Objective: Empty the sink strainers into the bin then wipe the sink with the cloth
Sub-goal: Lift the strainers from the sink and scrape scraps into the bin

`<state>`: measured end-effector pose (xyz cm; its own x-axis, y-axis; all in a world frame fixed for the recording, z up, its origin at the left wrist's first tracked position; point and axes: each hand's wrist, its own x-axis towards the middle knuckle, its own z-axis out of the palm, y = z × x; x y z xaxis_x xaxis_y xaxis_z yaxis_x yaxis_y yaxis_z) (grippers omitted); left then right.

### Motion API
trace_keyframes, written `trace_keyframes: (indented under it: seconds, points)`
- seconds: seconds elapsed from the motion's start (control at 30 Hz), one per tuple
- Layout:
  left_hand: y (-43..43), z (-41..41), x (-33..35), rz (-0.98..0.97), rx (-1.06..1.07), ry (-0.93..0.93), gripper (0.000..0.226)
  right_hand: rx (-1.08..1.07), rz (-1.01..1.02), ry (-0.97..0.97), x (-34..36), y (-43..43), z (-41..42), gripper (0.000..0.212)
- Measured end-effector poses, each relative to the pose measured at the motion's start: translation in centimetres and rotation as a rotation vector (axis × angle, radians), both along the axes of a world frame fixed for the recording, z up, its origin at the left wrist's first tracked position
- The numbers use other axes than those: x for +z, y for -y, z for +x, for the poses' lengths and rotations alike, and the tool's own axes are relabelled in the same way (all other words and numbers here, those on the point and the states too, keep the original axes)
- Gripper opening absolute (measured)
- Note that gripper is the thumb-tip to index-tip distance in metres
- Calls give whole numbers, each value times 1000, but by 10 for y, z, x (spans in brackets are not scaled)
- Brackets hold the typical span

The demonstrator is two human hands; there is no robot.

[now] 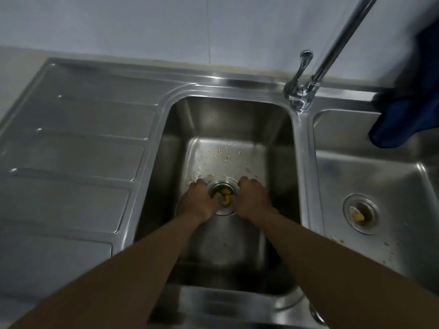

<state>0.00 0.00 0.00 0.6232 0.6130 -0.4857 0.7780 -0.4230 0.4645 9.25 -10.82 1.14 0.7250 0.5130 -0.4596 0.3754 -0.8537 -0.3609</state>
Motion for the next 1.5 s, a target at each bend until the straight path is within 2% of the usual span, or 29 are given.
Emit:
trace_keyframes:
  seconds: [0.1,0.2,0.37,0.47,0.7,0.93,1.2,1.33,1.4,1.5]
  points:
    - [-1,4,-11,28,26,-56,59,-12,-38,36,-9,-6,0,54]
    - [-1,7,-19,31,57,-87,59,-34,-58,54,-18,-10,-1,57]
    - [-9,11,-20,89,31,-66,33,-15,-76,109,-23,-12,2,26]
    - [-11,12,-18,112,-10,-70,14,-32,-79,74,-23,-12,3,22]
    - [-6,12,-13,56,2,-90,21,-150,-6,-13,-15,-10,6,18]
    - [-10,8,-7,-48,57,15,9,-210,102,-71,-6,-6,4,14]
    - [-16,6,0,-217,108,41,2,-254,204,-114,5,0,2,11]
    - [-14,6,13,-205,149,162,7,-239,231,-87,21,-3,6,8]
    - [-14,7,25,-192,178,234,8,-252,278,-97,34,-4,10,17]
    - [-13,12,50,-179,239,344,22,-219,337,-56,58,-2,20,25]
